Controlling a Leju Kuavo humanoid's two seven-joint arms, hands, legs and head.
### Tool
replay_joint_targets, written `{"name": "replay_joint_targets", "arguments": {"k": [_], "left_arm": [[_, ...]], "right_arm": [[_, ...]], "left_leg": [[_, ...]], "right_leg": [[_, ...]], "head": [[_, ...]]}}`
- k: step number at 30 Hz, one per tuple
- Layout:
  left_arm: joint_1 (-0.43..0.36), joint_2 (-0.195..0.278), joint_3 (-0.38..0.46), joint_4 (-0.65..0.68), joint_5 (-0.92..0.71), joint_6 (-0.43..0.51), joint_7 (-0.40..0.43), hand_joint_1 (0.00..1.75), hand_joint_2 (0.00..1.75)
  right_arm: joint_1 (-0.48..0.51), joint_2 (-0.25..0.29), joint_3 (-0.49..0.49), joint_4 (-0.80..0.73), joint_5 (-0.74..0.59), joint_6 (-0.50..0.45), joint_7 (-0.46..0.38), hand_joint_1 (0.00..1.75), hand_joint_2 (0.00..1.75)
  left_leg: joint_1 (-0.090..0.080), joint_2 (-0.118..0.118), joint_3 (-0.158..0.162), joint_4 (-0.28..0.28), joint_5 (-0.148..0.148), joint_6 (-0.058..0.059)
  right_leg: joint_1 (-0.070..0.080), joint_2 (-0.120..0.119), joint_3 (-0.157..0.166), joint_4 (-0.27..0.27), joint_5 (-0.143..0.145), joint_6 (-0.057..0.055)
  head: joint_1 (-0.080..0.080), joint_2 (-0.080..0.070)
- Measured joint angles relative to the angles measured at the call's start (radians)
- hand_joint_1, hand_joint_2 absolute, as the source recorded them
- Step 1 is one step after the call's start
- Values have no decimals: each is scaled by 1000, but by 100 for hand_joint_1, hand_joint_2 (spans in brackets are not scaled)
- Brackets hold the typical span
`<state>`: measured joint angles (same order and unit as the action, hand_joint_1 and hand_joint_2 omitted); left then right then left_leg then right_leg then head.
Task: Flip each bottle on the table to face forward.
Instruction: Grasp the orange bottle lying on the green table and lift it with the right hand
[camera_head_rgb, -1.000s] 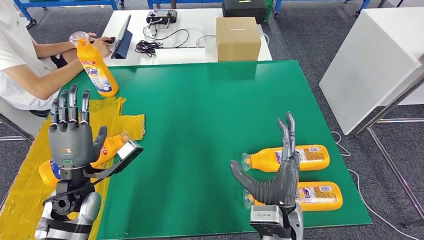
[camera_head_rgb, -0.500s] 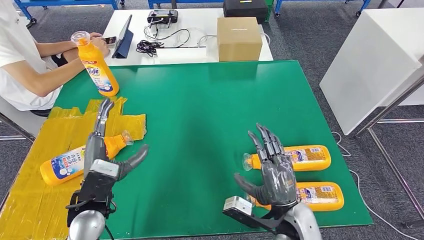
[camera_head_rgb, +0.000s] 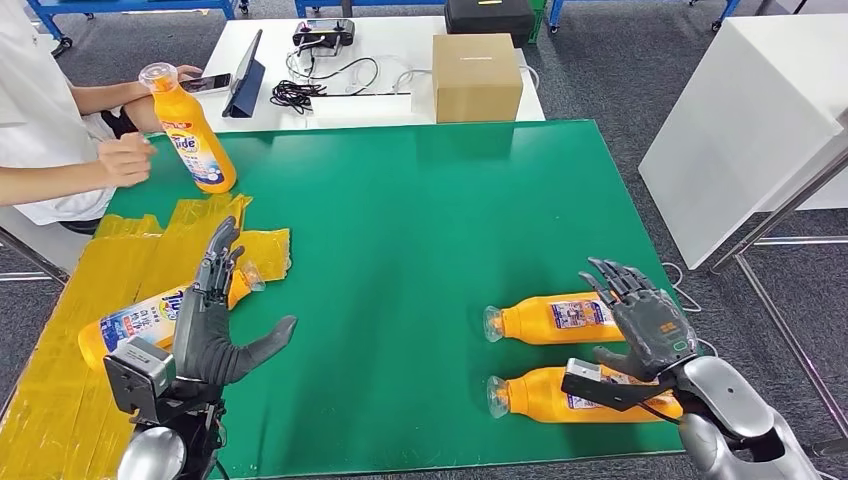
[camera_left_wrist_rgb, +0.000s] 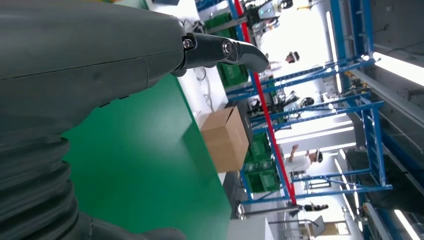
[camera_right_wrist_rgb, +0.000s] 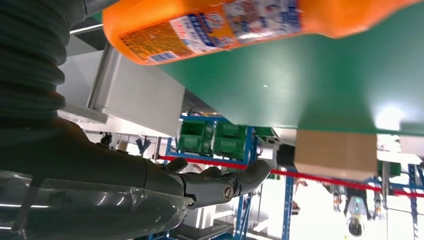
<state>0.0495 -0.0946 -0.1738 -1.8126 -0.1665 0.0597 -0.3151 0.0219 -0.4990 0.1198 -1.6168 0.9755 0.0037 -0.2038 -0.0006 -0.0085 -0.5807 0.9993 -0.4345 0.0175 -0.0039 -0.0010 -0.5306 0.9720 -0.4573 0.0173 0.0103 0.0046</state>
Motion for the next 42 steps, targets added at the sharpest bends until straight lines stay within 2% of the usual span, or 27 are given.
{"name": "replay_joint_targets", "arguments": {"k": [4, 10, 19, 28, 33, 35, 37, 39, 42], "left_arm": [[-4, 0, 0, 20, 20, -11, 7, 0, 175], [-17, 0, -3, 52, 36, -22, 11, 0, 175], [-37, 0, -11, 92, 51, -30, 14, 0, 175], [-44, 0, -19, 112, 58, -31, 15, 0, 175], [-65, 0, -28, 132, 68, -33, 15, 0, 175], [-75, 0, -34, 143, 76, -33, 15, 0, 175], [-88, 0, -41, 158, 85, -32, 13, 0, 175], [-101, 0, -48, 173, 94, -31, 11, 0, 175], [-117, 1, -59, 197, 105, -24, 7, 0, 175]], "right_arm": [[-38, -30, 3, 64, -11, 7, 1, 0, 175], [-87, -38, 17, 152, -16, 11, 0, 0, 175], [-178, -32, 62, 308, -22, 29, -12, 0, 175], [-222, -24, 96, 390, -30, 42, -19, 0, 175], [-290, -7, 133, 508, -49, 67, -28, 4, 175], [-325, 2, 154, 571, -66, 87, -35, 75, 175], [-368, 7, 178, 637, -83, 114, -44, 156, 175], [-412, 8, 205, 699, -96, 138, -54, 172, 175], [-471, 7, 248, 775, -118, 170, -65, 175, 175]], "left_leg": [[0, 0, 0, 0, 0, 0], [0, 0, 0, 0, 0, 0], [0, 0, 0, 0, 0, 0], [0, 0, -1, 0, 0, 0], [0, 0, -1, 0, 1, 1], [0, 0, 0, 0, 1, 2], [0, 0, 0, 0, 1, 2], [0, 1, 1, 0, 1, 2], [0, 1, 2, 1, 1, 2]], "right_leg": [[0, 0, 0, 0, 0, 0], [0, 0, 0, 0, 0, 0], [0, 0, 0, 0, 0, 0], [0, 0, 0, 0, 0, 0], [0, 0, 0, 0, 0, 0], [0, 0, 0, 0, 0, 0], [0, 0, 0, 0, 1, 1], [0, 0, 1, 0, 1, 1], [0, 0, 2, 0, 1, 1]], "head": [[0, 0], [0, 0], [0, 0], [0, 0], [0, 0], [0, 0], [0, 0], [0, 0], [0, 0]]}}
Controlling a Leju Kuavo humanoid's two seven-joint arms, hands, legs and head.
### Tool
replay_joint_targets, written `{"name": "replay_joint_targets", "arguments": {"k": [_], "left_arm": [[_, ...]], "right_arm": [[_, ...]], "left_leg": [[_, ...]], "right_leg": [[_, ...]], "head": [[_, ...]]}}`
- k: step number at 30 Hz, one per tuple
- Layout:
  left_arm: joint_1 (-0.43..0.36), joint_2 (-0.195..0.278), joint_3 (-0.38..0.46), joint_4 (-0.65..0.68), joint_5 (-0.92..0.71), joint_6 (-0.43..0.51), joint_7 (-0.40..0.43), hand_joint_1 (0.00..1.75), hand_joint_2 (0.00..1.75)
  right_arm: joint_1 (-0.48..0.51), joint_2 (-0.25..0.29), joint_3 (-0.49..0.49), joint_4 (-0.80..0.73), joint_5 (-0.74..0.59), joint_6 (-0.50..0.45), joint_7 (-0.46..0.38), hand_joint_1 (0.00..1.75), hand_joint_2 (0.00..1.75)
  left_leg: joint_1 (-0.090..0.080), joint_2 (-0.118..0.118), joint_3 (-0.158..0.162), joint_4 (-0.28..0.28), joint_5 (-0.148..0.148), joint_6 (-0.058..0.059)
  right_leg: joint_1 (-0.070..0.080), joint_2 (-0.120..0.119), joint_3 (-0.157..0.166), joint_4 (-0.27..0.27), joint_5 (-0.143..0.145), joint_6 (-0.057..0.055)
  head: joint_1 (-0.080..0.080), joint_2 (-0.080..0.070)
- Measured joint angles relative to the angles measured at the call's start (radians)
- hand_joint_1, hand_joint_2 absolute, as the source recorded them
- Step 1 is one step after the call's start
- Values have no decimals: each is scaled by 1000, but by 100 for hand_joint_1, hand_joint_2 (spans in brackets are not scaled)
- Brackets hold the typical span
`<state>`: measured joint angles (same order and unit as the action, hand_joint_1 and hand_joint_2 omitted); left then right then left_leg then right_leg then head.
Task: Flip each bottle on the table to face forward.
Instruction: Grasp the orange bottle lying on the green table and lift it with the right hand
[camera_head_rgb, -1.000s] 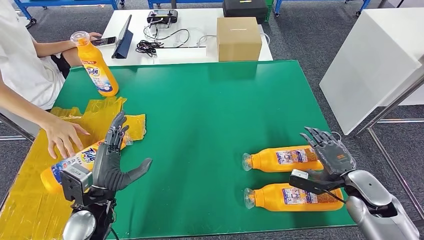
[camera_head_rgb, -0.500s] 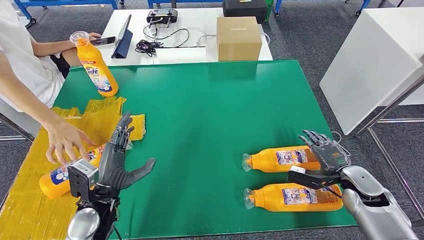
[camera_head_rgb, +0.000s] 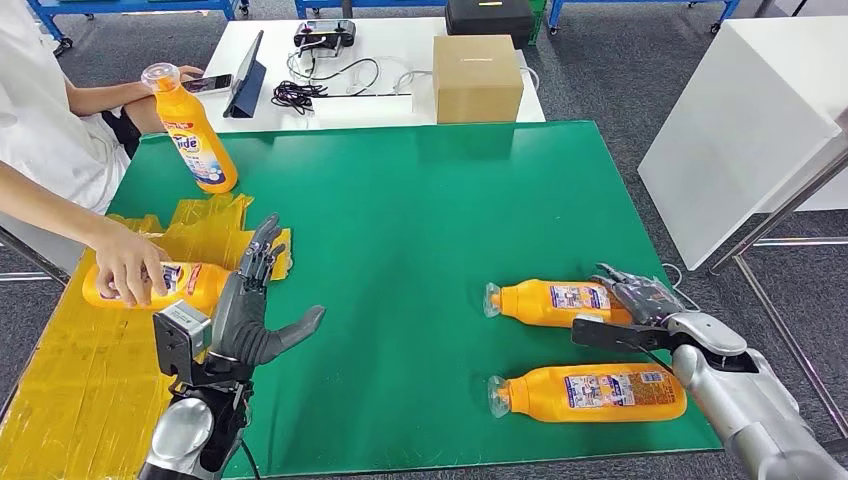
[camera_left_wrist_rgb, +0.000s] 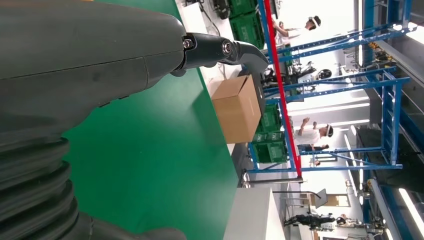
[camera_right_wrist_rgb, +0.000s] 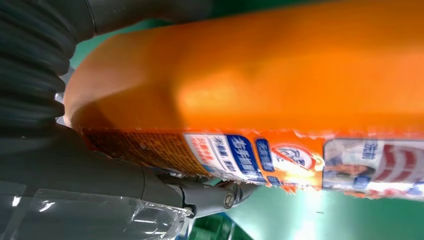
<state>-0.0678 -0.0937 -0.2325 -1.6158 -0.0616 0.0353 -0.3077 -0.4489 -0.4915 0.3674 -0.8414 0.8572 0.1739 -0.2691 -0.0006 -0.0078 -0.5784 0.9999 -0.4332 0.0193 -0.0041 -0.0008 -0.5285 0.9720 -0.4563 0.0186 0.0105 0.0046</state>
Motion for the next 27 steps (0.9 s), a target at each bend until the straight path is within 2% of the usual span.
{"name": "replay_joint_targets", "arguments": {"k": [3, 5, 9, 13, 18, 22, 27], "left_arm": [[-14, 0, -7, 22, 8, 5, -6, 0, 175], [-19, 0, -10, 31, 10, 8, -8, 0, 175], [-17, 1, -11, 35, 8, 16, -6, 0, 175], [0, 1, -10, 21, -6, 16, 8, 0, 175], [16, 0, -10, 4, -16, 13, 17, 0, 175], [32, 0, -10, -13, -30, 6, 26, 0, 175], [42, -2, -21, -23, -43, -6, 39, 0, 175]], "right_arm": [[-48, -4, 41, 59, -20, 17, -5, 175, 175], [-63, -5, 62, 85, -33, -7, -5, 175, 175], [-53, 9, 77, 96, -36, -132, 19, 175, 175], [-9, 48, 60, 69, -7, -273, 60, 175, 175], [35, 95, 15, 12, 23, -337, 85, 175, 175], [91, 169, -70, -67, 5, -437, 87, 175, 175], [172, 304, -212, -254, -157, -483, 21, 175, 175]], "left_leg": [[0, 0, 1, 0, 0, 0], [0, 0, 2, 0, 0, 1], [0, -1, 1, 0, 1, 2], [0, 0, 1, 1, 1, 2], [0, -1, 0, 0, 1, 2], [1, -1, -2, 0, 1, 2], [2, -2, -3, 0, 1, 1]], "right_leg": [[0, 0, 2, 0, 0, 0], [0, 0, 3, 0, 0, 1], [0, 0, 3, 0, 1, 2], [0, 0, 3, 0, 2, 3], [1, 0, 2, 0, 2, 2], [2, 0, 0, 1, 2, 2], [3, -1, -2, 1, 1, 2]], "head": [[0, 0], [0, 0], [0, 0], [0, 0], [0, 0], [0, 0], [0, 0]]}}
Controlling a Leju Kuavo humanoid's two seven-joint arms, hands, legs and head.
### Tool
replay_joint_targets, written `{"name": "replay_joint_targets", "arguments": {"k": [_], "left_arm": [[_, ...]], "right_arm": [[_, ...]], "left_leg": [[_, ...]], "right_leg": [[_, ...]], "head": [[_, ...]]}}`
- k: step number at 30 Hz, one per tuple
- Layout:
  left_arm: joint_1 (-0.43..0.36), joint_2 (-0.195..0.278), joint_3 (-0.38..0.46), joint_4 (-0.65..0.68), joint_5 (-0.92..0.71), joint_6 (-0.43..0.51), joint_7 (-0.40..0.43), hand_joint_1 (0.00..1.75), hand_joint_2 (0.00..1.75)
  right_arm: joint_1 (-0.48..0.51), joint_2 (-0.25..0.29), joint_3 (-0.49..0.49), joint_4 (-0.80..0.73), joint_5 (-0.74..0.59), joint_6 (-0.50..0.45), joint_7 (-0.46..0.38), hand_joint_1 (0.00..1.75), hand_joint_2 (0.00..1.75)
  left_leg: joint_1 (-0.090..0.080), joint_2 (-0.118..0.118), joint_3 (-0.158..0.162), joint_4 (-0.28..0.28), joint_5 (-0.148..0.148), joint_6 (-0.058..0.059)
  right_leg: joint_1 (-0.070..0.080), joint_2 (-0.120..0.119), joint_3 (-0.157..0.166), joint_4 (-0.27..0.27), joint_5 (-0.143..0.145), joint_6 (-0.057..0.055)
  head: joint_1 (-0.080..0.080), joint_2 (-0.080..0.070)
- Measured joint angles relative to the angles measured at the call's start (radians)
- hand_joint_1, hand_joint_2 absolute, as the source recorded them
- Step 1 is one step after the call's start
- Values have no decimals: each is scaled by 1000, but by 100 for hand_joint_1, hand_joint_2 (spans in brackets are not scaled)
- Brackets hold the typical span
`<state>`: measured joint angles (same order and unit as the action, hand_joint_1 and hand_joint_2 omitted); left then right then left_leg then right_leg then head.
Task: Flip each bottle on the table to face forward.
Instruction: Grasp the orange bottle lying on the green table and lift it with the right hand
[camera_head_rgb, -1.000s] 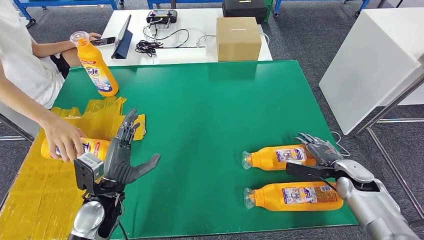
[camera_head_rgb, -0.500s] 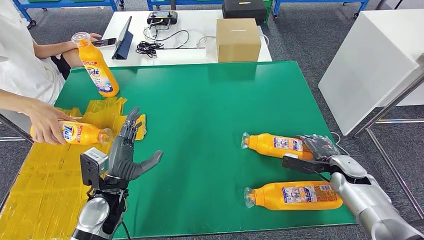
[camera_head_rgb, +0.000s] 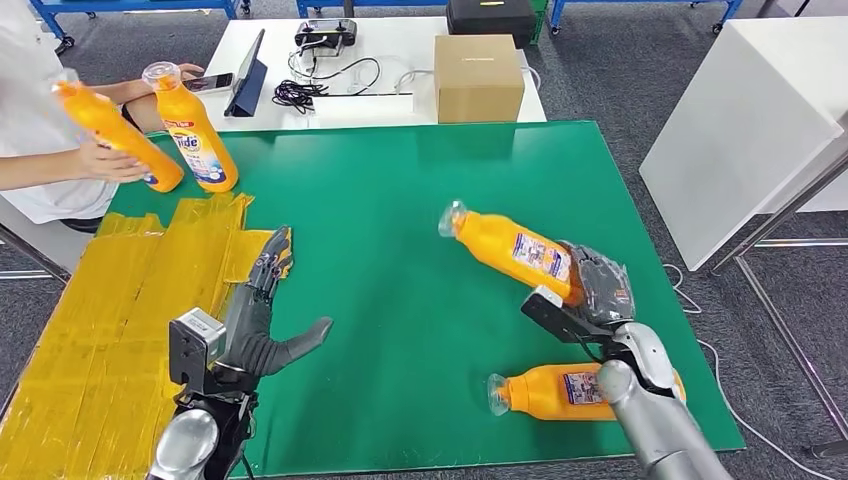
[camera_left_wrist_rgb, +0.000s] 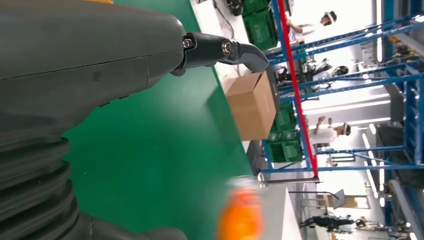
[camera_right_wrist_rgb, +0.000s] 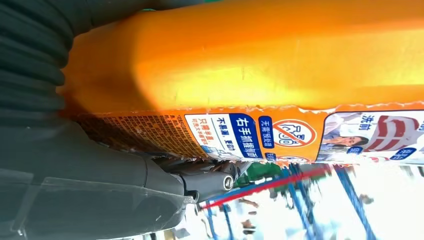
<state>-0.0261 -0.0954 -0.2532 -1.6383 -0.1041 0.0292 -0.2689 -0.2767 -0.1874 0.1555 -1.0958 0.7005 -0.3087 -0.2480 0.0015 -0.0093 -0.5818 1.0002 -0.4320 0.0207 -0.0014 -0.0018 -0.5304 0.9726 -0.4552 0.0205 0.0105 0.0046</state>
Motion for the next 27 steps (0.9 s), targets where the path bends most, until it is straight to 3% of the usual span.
{"name": "replay_joint_targets", "arguments": {"k": [6, 13, 22, 27], "left_arm": [[-8, 0, -26, 1, 0, -15, 14, 0, 175], [-44, 0, -62, 17, 9, -32, 25, 0, 175], [-83, -4, -109, 41, 49, -62, 59, 0, 175], [-87, -4, -117, 45, 73, -72, 68, 0, 175]], "right_arm": [[59, 134, -100, -164, -205, 50, -87, 175, 175], [77, 239, -118, -241, -342, 118, -137, 175, 175], [86, 345, -6, -241, -378, 186, -137, 175, 175], [87, 373, 50, -226, -373, 199, -137, 175, 175]], "left_leg": [[0, 1, -2, 0, 0, 0], [0, 1, -2, 0, 0, 0], [0, 1, -3, 0, 0, 0], [0, 1, -3, 0, 0, 0]], "right_leg": [[0, 0, -2, 0, 0, 0], [-1, 0, -2, 0, 0, 0], [0, 1, -4, 0, 0, 0], [0, 1, -4, 0, 0, 0]], "head": [[0, 0], [0, 0], [0, 0], [0, 0]]}}
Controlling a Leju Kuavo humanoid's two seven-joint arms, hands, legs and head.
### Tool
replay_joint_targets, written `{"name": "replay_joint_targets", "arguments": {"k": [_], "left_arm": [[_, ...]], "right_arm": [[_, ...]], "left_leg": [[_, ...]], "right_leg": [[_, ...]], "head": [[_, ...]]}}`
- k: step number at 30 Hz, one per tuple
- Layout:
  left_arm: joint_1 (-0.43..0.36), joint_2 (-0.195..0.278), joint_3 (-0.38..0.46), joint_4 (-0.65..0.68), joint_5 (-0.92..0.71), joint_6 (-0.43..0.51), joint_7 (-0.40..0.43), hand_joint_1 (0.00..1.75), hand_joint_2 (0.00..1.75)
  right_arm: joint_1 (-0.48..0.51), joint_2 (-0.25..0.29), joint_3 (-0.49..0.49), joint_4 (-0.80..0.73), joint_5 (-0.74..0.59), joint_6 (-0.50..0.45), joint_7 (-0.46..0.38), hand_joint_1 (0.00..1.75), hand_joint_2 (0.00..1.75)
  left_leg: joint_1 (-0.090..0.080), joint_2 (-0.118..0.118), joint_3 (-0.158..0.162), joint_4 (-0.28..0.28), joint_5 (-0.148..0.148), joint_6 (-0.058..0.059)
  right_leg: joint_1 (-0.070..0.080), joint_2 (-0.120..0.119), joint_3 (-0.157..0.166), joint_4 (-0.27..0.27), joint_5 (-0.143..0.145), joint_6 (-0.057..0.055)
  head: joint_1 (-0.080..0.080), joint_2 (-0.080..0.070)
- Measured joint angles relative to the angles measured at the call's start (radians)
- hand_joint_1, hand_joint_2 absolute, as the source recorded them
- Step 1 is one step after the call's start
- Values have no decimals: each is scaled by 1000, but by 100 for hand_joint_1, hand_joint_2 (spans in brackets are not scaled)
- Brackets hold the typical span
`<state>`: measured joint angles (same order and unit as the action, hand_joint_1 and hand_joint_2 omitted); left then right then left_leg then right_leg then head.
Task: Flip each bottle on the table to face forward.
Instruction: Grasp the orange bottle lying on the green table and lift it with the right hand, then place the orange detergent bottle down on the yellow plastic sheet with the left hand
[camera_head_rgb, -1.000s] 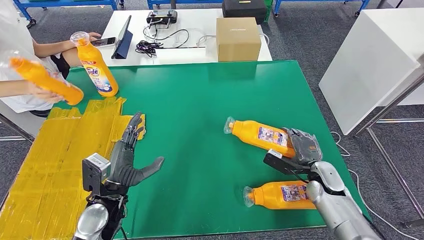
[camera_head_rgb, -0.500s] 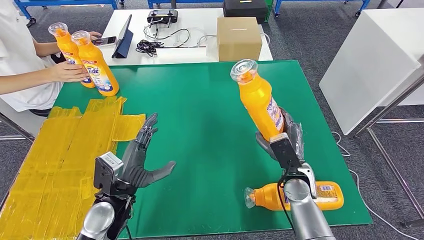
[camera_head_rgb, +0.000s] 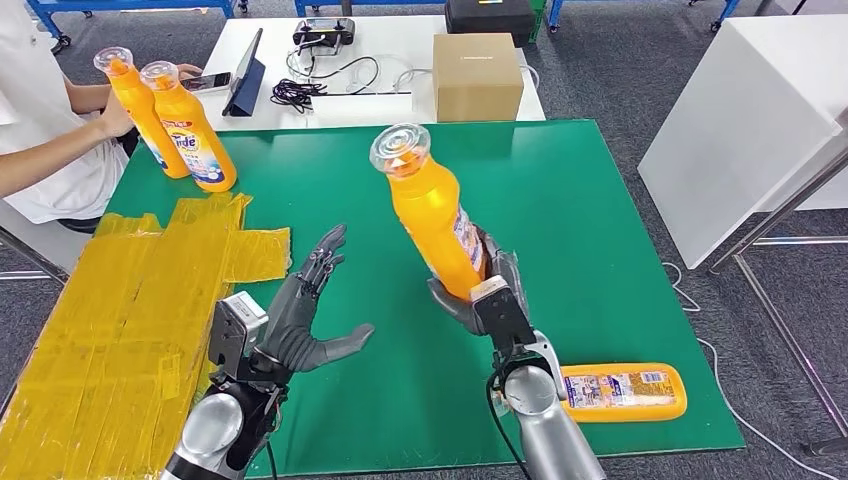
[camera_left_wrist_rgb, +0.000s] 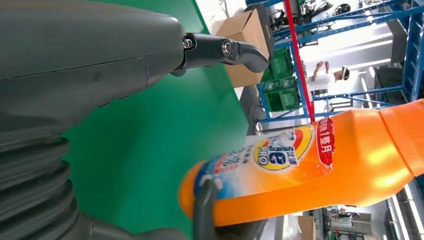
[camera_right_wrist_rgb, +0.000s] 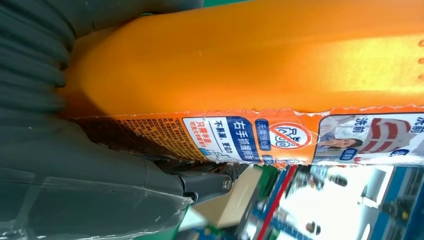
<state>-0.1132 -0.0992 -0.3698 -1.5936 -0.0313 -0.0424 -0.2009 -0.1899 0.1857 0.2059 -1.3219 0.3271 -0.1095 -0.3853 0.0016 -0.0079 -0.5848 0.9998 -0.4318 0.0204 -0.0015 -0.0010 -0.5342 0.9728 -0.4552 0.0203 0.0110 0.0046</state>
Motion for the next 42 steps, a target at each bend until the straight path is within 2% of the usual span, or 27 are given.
{"name": "replay_joint_targets", "arguments": {"k": [16, 22, 30, 34, 38, 42], "left_arm": [[-19, 1, -12, 4, 62, -11, 12, 0, 175], [-16, 2, -10, 7, 75, -12, 12, 0, 175], [-14, 11, -6, 17, 139, -33, 6, 2, 175], [-8, 12, -2, 20, 181, -35, -7, 110, 175], [-3, 12, 3, 20, 207, -32, -16, 175, 175], [2, 10, 5, 20, 235, -29, -21, 175, 175]], "right_arm": [[2, 44, 241, 142, 170, -90, -21, 175, 175], [-3, 47, 273, 169, 185, -103, -24, 175, 175], [-39, 47, 343, 231, 260, -183, -34, 175, 175], [-51, 43, 365, 243, 259, -189, -31, 175, 175], [-57, 41, 378, 248, 257, -193, -27, 175, 175], [-61, 39, 385, 253, 257, -196, -26, 175, 175]], "left_leg": [[0, 0, -1, 0, 0, 0], [0, 0, -1, 0, 0, 0], [0, 0, -1, 0, 0, 0], [0, 0, -1, 0, 0, 0], [0, 0, -1, 0, 0, 0], [0, 0, -1, 0, 0, 0]], "right_leg": [[0, 0, -1, 0, 0, 0], [0, 0, -1, 0, 0, 0], [0, 0, -1, 0, 0, 0], [0, 0, -1, 0, 0, 0], [0, 0, -1, 0, 0, 0], [0, 0, -1, 0, 0, 0]], "head": [[0, 0], [0, 0], [0, 0], [0, 0], [0, 0], [0, 0]]}}
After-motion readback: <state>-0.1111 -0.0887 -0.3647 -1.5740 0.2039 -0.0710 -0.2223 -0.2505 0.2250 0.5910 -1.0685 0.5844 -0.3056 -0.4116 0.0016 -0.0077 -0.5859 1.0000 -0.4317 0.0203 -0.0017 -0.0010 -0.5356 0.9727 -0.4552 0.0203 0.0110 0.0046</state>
